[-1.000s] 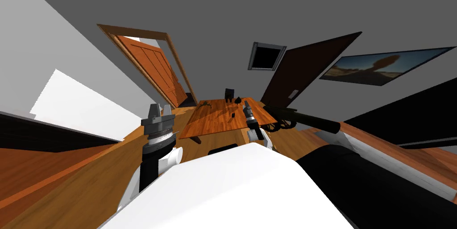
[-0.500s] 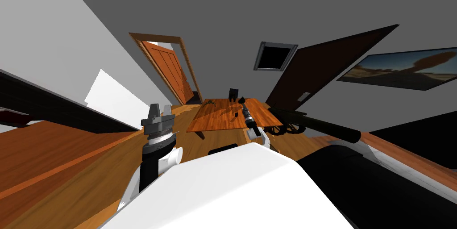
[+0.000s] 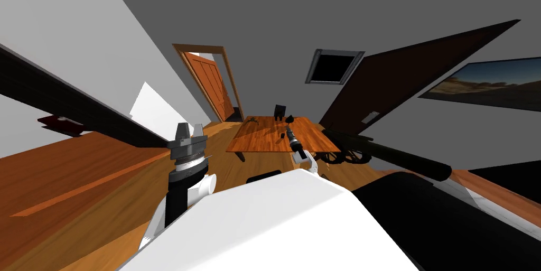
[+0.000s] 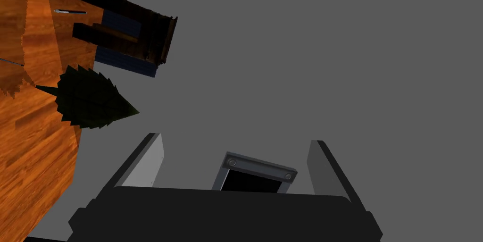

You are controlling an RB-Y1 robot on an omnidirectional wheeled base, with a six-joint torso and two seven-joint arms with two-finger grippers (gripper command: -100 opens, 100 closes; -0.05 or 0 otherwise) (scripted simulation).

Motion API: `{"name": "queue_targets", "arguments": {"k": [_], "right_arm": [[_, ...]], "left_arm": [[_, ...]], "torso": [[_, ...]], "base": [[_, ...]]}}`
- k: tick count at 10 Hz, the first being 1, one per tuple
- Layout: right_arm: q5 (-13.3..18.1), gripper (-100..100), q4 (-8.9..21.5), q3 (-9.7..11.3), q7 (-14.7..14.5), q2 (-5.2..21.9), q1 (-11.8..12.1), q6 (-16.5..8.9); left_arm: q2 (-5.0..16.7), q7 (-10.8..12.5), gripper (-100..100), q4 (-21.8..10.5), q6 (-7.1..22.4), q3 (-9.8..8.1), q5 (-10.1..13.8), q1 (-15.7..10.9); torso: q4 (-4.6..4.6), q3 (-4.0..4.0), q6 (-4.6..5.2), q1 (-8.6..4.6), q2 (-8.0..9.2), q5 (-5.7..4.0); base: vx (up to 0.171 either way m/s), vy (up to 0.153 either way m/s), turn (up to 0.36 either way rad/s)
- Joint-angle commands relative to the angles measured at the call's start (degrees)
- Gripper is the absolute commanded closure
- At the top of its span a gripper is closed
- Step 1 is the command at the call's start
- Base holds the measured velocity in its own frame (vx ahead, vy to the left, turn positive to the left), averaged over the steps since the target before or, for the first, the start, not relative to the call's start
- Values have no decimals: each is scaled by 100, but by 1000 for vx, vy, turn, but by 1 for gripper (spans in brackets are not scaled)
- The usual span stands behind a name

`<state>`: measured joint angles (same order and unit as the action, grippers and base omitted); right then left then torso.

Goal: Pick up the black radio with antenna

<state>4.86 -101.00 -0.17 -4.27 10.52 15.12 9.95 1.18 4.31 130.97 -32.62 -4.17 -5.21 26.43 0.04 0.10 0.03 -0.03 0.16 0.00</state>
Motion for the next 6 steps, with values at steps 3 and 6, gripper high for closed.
{"name": "queue_targets", "arguments": {"k": [3, 6], "right_arm": [[24, -100, 468, -32, -162, 51, -214, -302], [44, -100, 1127, -116, -418, 191, -548, -696]], "left_arm": [[0, 0, 0, 0, 0, 0, 0, 0], [0, 0, 0, 0, 0, 0, 0, 0]], "torso": [[0, 0, 1, 0, 0, 0], [-1, -4, 0, -1, -7, 0]], "base": [[-34, 9, 108], [-32, 12, 178]]}}
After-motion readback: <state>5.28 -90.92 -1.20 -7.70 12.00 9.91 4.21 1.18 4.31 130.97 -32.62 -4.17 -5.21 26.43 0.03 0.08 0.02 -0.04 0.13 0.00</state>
